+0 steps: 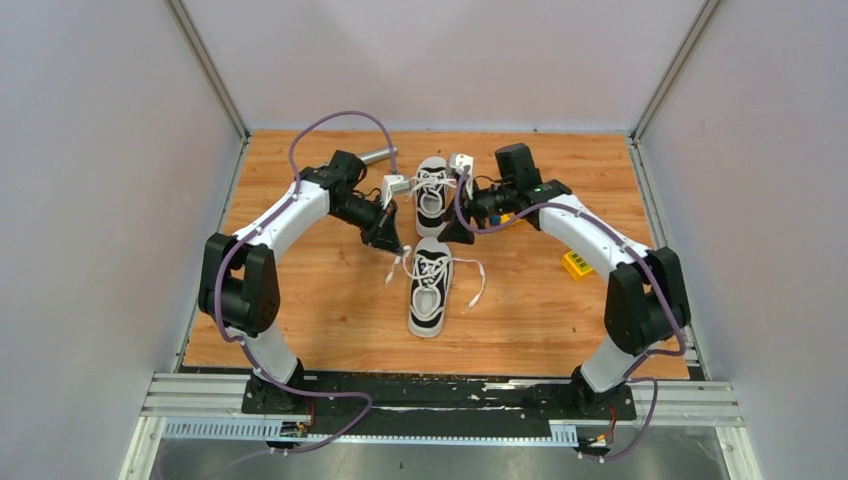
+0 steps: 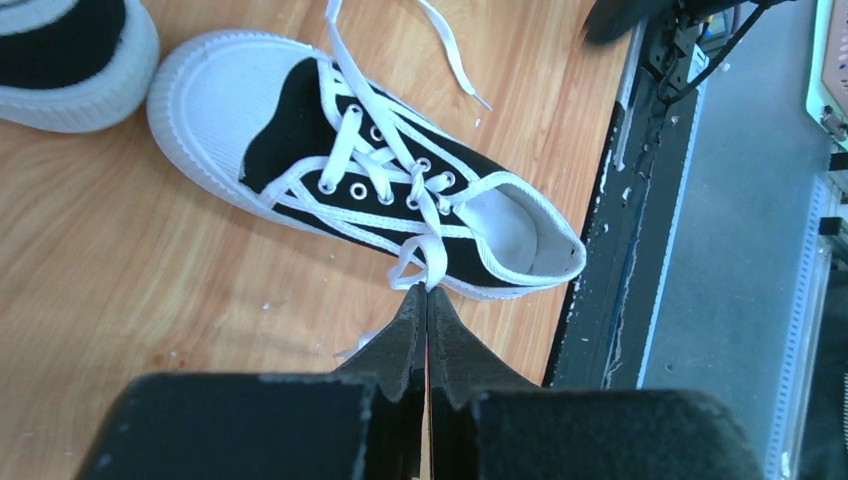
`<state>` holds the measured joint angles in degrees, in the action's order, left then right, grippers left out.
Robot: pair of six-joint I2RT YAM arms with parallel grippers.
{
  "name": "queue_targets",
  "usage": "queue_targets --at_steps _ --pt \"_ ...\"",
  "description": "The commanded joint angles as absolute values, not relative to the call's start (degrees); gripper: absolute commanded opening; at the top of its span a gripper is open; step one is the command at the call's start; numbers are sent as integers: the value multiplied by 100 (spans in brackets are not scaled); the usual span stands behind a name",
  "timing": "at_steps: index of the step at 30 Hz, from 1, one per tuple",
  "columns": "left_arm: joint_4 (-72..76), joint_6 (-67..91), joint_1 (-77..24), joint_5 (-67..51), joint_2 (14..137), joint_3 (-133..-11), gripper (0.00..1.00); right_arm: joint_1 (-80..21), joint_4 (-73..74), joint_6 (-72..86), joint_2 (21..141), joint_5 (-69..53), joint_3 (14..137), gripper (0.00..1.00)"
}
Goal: Tie the shoes
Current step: Wrap the shoelace around the shoelace.
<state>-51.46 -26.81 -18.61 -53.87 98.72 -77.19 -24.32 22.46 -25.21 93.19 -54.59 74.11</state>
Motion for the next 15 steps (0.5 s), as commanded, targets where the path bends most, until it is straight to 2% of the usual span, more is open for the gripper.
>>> queue_targets --at_steps 1,7,15 --pt "-5312 -2987 -1840 -5563 9824 -8030 1 -2871 2393 -3300 9724 -5841 7681 60" --pt "-5340 -3042 -1838 -5599 9830 -7989 1 -3164 2410 -3442 10391 -5808 7962 59" --pt "-5502 -3166 -1837 -5664 9834 -8068 1 -3313 2129 -3147 10658 -5898 8015 56"
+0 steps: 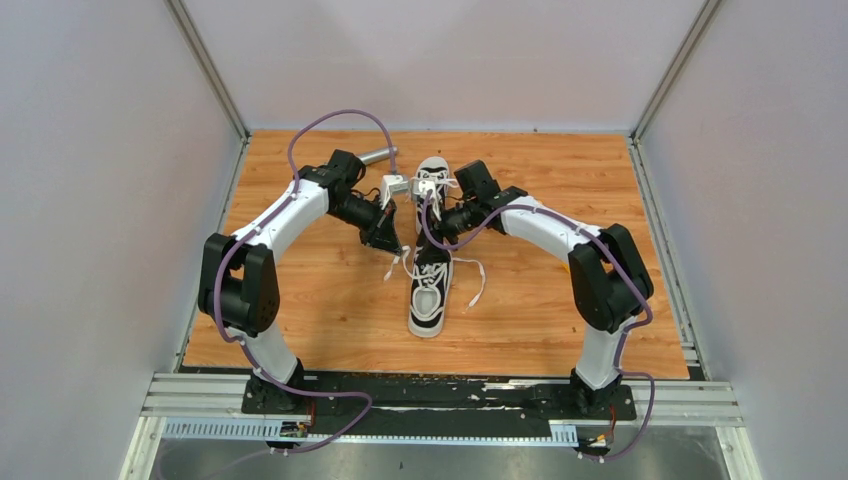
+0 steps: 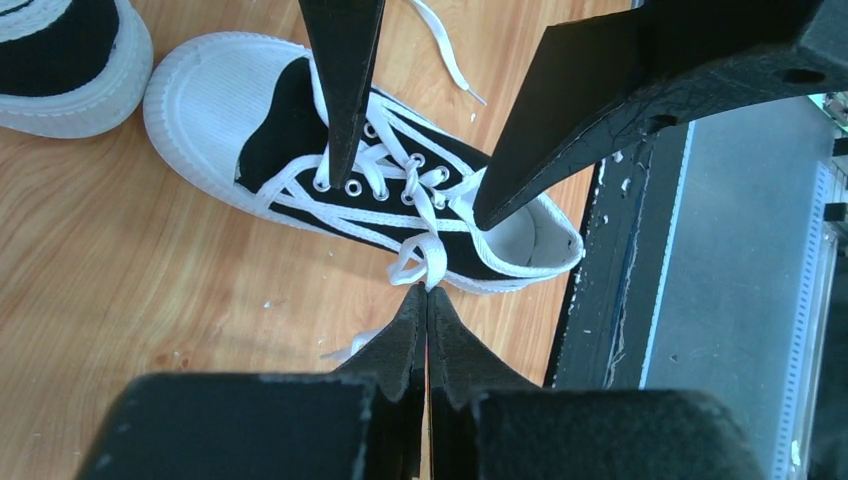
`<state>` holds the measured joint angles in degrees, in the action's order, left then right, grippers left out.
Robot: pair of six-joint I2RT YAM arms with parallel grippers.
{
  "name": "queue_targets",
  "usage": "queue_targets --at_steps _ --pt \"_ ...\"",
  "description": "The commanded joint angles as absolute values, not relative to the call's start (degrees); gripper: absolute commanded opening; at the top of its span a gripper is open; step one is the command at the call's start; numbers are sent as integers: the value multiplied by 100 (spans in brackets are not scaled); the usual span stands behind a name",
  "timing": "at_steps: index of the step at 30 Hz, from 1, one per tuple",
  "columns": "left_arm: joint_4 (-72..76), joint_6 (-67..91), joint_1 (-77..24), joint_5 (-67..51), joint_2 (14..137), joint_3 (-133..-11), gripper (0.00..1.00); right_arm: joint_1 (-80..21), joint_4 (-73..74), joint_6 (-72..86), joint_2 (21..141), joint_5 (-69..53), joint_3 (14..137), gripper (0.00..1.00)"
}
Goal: Tie the shoes
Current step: Wrap the shoelace around the shoelace.
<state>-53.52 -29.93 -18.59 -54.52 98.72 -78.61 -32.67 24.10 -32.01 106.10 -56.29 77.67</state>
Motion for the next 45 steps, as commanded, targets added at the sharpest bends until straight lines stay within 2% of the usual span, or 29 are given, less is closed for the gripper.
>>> queue_targets --at_steps 1,8,12,14,19,22,24,27,31,41,45 --pt "-5507 -3165 -1844 -5688 9834 -8073 1 -3321 2041 -3088 10673 -5885 8016 56" --pt "-5484 -3128 -1839 -5758 9851 -8094 1 -3349 1669 -2533 10786 -5931 8032 53" --pt "-5470 -3092 -1837 -5821 9858 -8088 1 -3396 1562 -2376 10870 -5909 8108 48" --pt "-5458 -3072 -1837 -5841 9859 -8067 1 -3426 1495 -2245 10919 -5913 8173 44" --pt "-5438 -3044 -1837 -5827 9855 -8054 0 -3498 1472 -2185 10939 -5908 8274 24" --pt "-5425 -3044 -1837 -5796 9853 -8036 0 -3485 1485 -2175 10810 -5849 8250 20" --pt "-5424 -3037 -1837 -5805 9853 -8014 0 -3472 1510 -2179 10716 -5819 8208 24" --pt "-5393 -3003 -1837 -5818 9861 -8016 0 -3472 1564 -2263 10643 -5771 8134 39" --pt "-5375 -2982 -1837 -5821 9861 -8036 0 -3472 1627 -2388 10673 -6129 8127 47" --pt "-5350 -2928 -1837 -5816 9883 -8031 0 -3505 1652 -2298 10776 -6273 8255 44" --pt "-5325 -2882 -1837 -5801 9896 -8012 0 -3498 1676 -2330 10806 -6501 8278 49"
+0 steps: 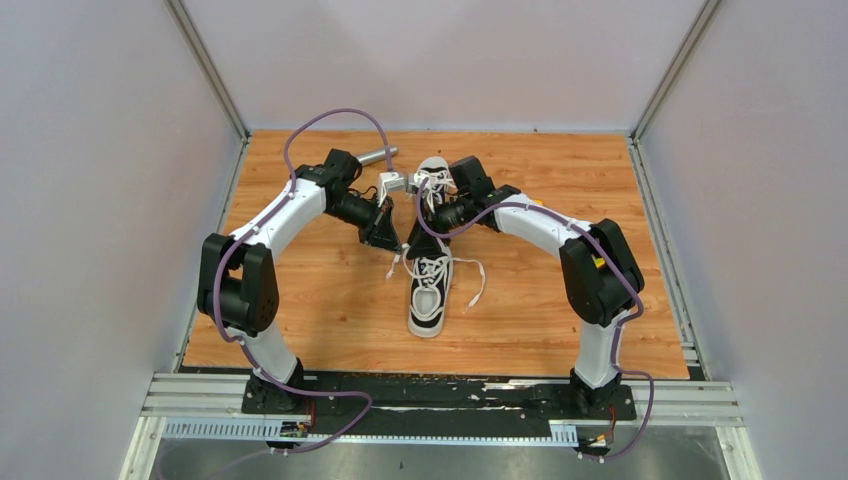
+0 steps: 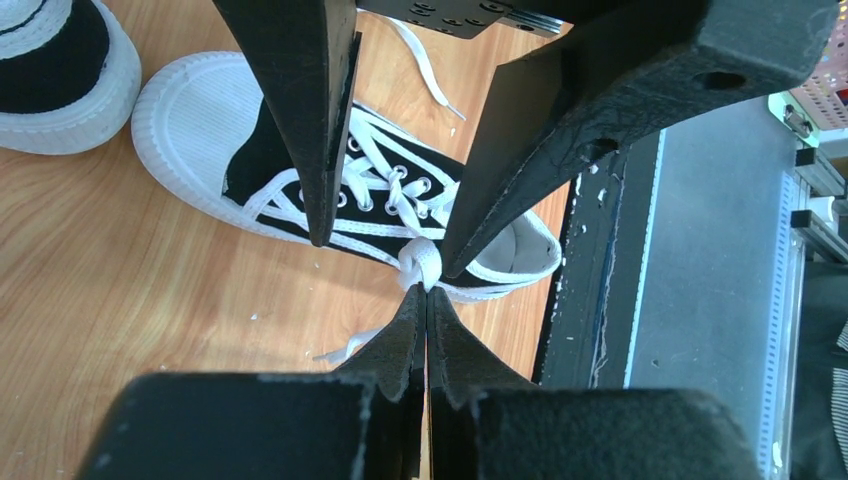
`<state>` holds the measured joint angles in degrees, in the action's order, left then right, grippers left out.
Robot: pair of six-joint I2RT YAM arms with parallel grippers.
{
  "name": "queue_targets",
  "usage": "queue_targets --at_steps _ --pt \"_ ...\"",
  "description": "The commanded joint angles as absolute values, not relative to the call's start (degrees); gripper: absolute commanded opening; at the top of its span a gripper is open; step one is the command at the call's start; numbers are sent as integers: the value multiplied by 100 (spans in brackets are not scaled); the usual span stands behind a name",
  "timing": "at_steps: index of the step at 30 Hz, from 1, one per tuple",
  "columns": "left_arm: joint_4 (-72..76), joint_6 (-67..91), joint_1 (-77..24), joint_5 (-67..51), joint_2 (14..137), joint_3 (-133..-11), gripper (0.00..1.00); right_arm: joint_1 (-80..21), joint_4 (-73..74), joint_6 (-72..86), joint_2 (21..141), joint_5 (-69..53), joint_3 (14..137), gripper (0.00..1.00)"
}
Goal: Tie the shoes
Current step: Wrap the shoelace around the shoelace.
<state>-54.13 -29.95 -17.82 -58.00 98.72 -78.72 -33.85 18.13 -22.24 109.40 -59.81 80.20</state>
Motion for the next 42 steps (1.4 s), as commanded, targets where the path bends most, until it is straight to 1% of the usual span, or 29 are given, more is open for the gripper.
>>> queue_targets --at_steps 1,4,5,8,9,10,13,14,19,25,31,35,38,39,41,42 --pt "-5321 -2878 -1837 -5801 9896 -8019 0 -3498 1721 -2385 10814 -6507 8310 50" --pt "-5308 -2859 -1837 -5800 9911 -8028 0 -3498 1815 -2521 10860 -6472 8408 50" --pt "-5304 -2853 -1837 -5801 9913 -8036 0 -3498 1821 -2522 10874 -6470 8414 48" --pt "-5298 -2847 -1837 -5806 9923 -8034 0 -3498 1799 -2423 10884 -6379 8397 31" --pt "-5299 -2843 -1837 -5802 9923 -8022 0 -3498 1776 -2385 10880 -6316 8375 27" --pt "-5282 -2829 -1837 -5801 9923 -8019 0 -3498 1732 -2342 10862 -6254 8351 25" --pt "-5244 -2793 -1837 -5808 9938 -7975 0 -3498 1582 -2166 10809 -6073 8300 23" --pt "-5226 -2777 -1837 -5813 9939 -7969 0 -3498 1551 -2087 10792 -6027 8297 21" --pt "-5172 -2735 -1837 -5717 9985 -7912 1 -3498 1494 -1882 10584 -5774 8356 0" --pt "-4907 -2557 -1837 -5634 9984 -7761 0 -3498 1593 -2227 10013 -5019 8288 0" --pt "-4448 -2255 -1837 -5596 10052 -7583 1 -3505 1865 -2452 9862 -4643 8409 0" --pt "-3966 -1911 -1842 -5758 10059 -7389 7 -3505 1922 -2446 9836 -4569 8352 0" --pt "-3557 -1723 -1842 -5879 10000 -7195 8 -3507 2043 -2446 9820 -4519 8256 0" --pt "-3506 -1690 -1845 -5875 9961 -7166 8 -3500 2111 -2508 9811 -4586 8208 2" --pt "-3303 -1680 -1839 -5886 9768 -7043 8 -3452 2159 -2608 9768 -4800 8065 22" --pt "-3164 -1666 -1838 -5908 9621 -6933 8 -3401 2169 -2654 9779 -4966 8007 29"
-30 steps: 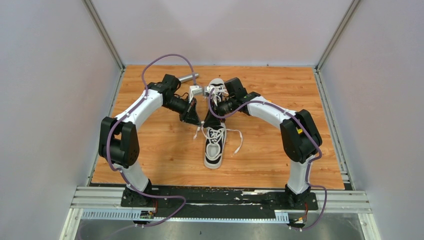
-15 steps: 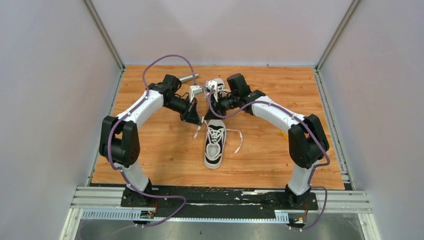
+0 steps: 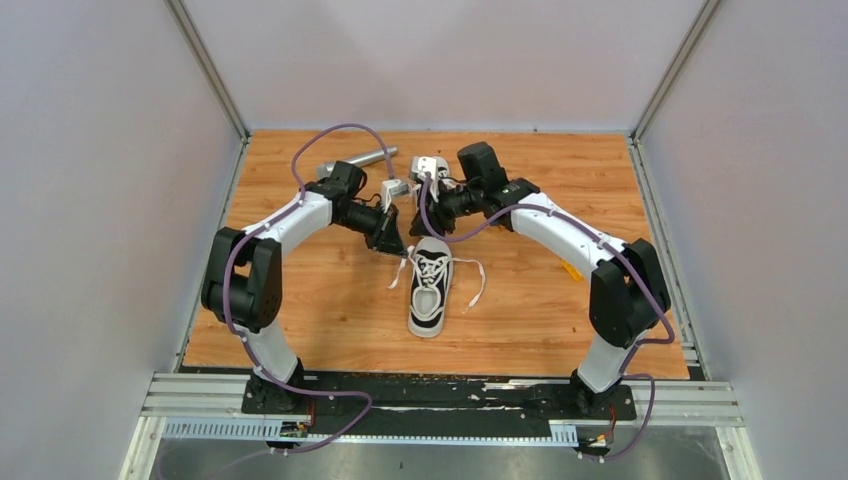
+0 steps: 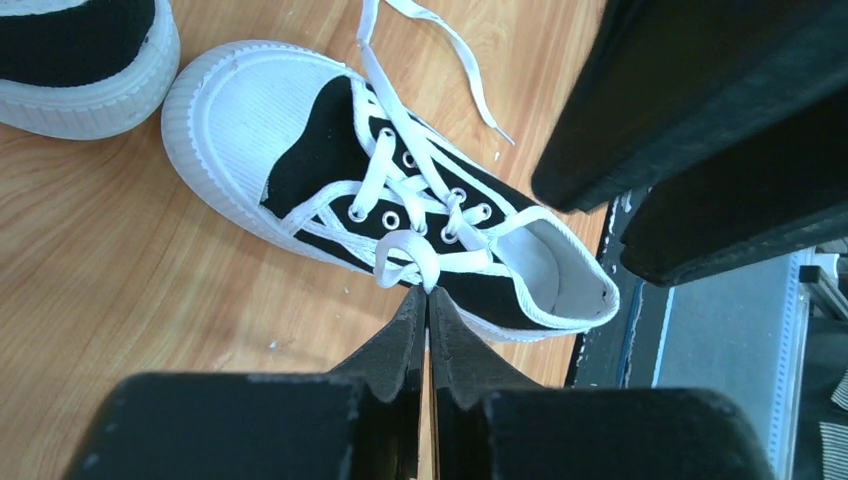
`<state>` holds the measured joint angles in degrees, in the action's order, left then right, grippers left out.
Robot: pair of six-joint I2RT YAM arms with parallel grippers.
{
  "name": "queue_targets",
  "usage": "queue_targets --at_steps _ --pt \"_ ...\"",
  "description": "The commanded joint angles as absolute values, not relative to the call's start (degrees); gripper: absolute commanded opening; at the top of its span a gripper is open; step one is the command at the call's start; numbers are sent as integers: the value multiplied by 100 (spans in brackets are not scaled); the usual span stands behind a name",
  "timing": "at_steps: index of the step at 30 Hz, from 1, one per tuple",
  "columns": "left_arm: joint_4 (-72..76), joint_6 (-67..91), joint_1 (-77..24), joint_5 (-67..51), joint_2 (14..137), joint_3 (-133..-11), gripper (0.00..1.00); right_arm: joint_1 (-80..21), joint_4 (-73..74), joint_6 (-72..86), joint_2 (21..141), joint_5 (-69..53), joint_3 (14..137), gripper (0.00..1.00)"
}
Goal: Tie the shoes
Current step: Wrap the shoelace around the shoelace.
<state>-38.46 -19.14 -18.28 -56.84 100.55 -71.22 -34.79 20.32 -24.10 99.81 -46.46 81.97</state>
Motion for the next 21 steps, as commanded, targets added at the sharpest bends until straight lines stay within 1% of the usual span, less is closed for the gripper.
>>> queue_targets --at_steps 1,3,8,11,21 --pt "-3120 -1668 -1837 -5929 9570 -6885 7 -3355 2190 -2771 9805 -5165 7967 34" --pt "-3126 -1688 -1837 -5984 9500 -6812 7 -3325 2322 -3264 9870 -5390 7954 41" --pt "-3406 -1824 -1837 -6067 9503 -6779 5 -3342 2353 -4738 9940 -5810 7718 50" --pt "-3820 -2050 -1837 -6160 9509 -6878 5 -3400 2361 -4864 10161 -5796 7846 52" --pt "-4623 -2787 -1837 -6216 9466 -7141 5 -3601 2473 -5042 10632 -5950 8070 53"
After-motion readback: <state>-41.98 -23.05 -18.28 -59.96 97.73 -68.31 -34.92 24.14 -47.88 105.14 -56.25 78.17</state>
